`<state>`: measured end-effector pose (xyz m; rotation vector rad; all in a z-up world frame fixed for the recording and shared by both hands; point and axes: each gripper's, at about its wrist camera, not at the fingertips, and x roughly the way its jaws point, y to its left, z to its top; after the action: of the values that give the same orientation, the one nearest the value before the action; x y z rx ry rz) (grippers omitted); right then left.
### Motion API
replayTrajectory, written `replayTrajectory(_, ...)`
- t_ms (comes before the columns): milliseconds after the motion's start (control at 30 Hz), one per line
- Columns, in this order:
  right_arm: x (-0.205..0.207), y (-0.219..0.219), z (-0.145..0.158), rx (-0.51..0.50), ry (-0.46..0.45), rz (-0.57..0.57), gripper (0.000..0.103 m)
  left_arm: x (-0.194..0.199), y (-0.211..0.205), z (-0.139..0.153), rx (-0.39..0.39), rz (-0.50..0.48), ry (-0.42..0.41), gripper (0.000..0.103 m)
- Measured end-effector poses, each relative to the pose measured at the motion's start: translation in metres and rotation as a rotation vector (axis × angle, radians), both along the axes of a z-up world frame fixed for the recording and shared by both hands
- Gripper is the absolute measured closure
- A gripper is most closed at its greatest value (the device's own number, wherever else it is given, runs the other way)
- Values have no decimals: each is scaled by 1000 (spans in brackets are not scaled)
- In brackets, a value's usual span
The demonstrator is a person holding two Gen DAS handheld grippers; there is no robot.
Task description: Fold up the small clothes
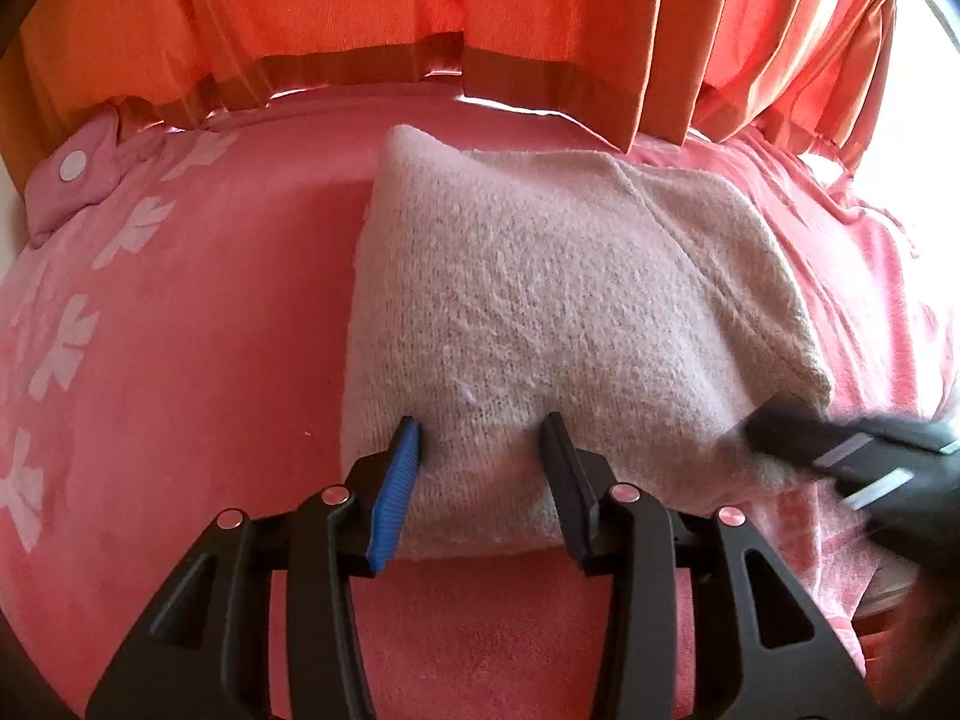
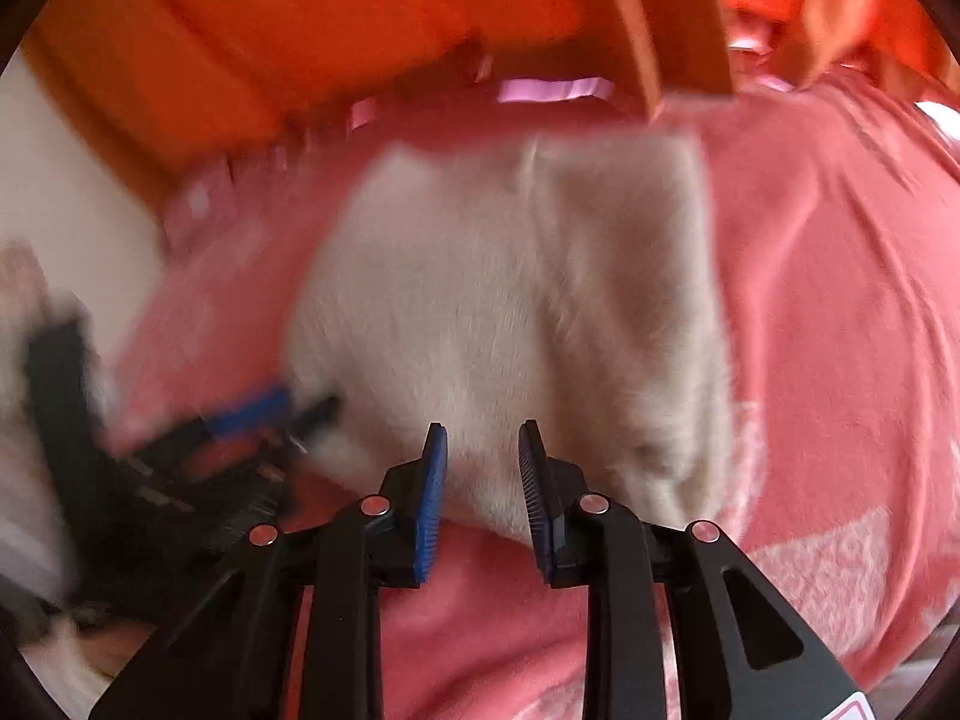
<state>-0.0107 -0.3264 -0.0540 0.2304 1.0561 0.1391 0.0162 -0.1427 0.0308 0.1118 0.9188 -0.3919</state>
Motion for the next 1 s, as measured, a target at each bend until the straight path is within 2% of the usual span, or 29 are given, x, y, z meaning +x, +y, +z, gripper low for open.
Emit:
replayTrajectory(33,4,3,-9,-22,8,9,81,-2,0,0,2,-2,5,62)
replayTrajectory(100,2,-2,8,-11,-6,-1,81,-3,0,-1,10,-8,-4,62)
replayTrajectory(200,-11,-30,47,52,-144,-96,81,-2,4,-2,-16,-5,7,62)
replayTrajectory(233,-11,-40,51,50,-160,-127,81,-2,4,-2,-22,-2,10,62)
replayTrajectory(300,1,-66,40,42,-138,-207,81,-2,3,-2,-16,-5,7,61)
replayTrajectory(367,17,-80,8,8,-48,-238,92,-3,2,-2,-11,-11,5,61)
replayTrajectory(400,21,-88,-4,46,-33,-245,94,-3,2,-2,-15,-13,8,61)
replayTrajectory(467,21,-93,9,107,-49,-262,95,-2,3,-2,-18,-14,9,60)
replayTrajectory(567,23,-94,33,95,-144,-281,93,-1,5,-3,-26,-14,10,60)
replayTrajectory(667,45,-93,-1,14,-47,-276,94,-2,4,-4,-23,-11,4,59)
replayTrajectory(700,48,-91,-9,7,-59,-269,96,-2,2,-4,-19,-13,2,59)
replayTrajectory(767,43,-89,2,1,-78,-278,96,-2,2,-3,-15,-11,4,58)
replayTrajectory(800,37,-90,10,20,-95,-288,92,-3,4,0,-31,-16,9,56)
replayTrajectory(833,29,-90,20,49,-121,-296,85,-3,8,4,-64,-18,13,49)
replayTrajectory(867,19,-92,27,73,-155,-304,80,-4,13,8,-114,-18,24,37)
replayTrajectory(900,8,-95,31,74,-189,-321,59,-4,22,12,-187,-10,40,31)
replayTrajectory(933,3,-97,33,70,-206,-333,36,-3,33,17,-265,3,51,20)
replayTrajectory(967,-7,-101,29,65,-231,-350,30,-1,40,19,-310,14,56,9)
replayTrajectory(1000,-13,-104,23,68,-234,-353,26,5,50,19,-361,33,65,8)
